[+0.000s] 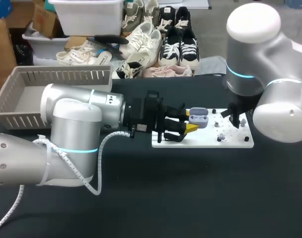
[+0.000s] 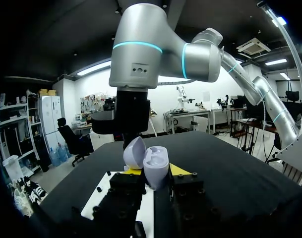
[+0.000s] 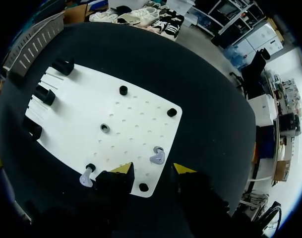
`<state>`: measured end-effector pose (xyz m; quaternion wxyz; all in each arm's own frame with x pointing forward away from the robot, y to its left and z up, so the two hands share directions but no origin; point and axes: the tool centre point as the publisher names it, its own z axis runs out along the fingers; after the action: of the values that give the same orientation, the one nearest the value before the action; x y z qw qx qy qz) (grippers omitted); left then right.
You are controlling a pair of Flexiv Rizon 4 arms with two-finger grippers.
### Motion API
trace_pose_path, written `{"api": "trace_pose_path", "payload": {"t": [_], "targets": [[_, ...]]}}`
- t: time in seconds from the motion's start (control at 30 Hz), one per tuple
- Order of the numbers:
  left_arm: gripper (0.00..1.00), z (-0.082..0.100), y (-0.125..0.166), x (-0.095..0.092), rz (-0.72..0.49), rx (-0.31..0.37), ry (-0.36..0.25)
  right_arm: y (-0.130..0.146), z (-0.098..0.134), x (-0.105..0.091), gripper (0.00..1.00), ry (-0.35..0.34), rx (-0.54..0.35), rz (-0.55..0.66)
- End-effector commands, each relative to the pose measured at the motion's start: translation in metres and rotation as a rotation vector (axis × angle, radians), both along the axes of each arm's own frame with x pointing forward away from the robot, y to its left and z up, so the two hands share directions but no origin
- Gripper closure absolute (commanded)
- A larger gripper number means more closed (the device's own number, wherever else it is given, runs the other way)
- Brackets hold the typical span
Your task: Pick up each earbud case from the left stands, insert the matching earbuds, close the lid, and place the case in the box.
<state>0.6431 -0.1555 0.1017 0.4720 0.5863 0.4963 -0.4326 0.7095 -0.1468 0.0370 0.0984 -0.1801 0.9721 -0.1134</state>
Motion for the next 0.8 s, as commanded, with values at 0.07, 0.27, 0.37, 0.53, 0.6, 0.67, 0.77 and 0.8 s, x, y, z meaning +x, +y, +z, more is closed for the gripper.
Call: {"api": "trace_pose_path", "payload": {"t": [0.07,0.27,0.37,0.53,0.6,0.67,0.77,0.8], "targets": [[1.0,-0.001,0.0,0.0,0.0,-0.002,-0.001,0.001,-0.002,0.002,0.55,0.007,-0.005,-0.007],[1.0,-0.001,0.0,0.0,0.0,-0.002,-0.001,0.0,-0.007,0.005,0.57,0.016,-0.008,-0.012],[1.0,-0.001,0.0,0.0,0.0,-0.002,-0.001,-0.002,-0.009,0.006,0.6,0.022,-0.01,-0.016],[1.0,-0.001,0.0,0.0,0.0,-0.002,-0.001,-0.004,-0.012,0.008,0.6,0.026,-0.01,-0.022],[1.0,-0.001,0.0,0.0,0.0,-0.002,-0.001,-0.004,-0.012,0.008,0.6,0.026,-0.01,-0.022],[1.0,-0.001,0.0,0.0,0.0,-0.002,-0.001,-0.003,-0.012,0.01,0.6,0.025,-0.009,-0.021],[1.0,-0.001,0.0,0.0,0.0,-0.002,-0.001,-0.003,-0.011,0.012,0.6,0.024,-0.011,-0.019],[1.0,-0.001,0.0,0.0,0.0,-0.002,-0.001,-0.004,-0.011,0.013,0.6,0.024,-0.012,-0.019]]}}
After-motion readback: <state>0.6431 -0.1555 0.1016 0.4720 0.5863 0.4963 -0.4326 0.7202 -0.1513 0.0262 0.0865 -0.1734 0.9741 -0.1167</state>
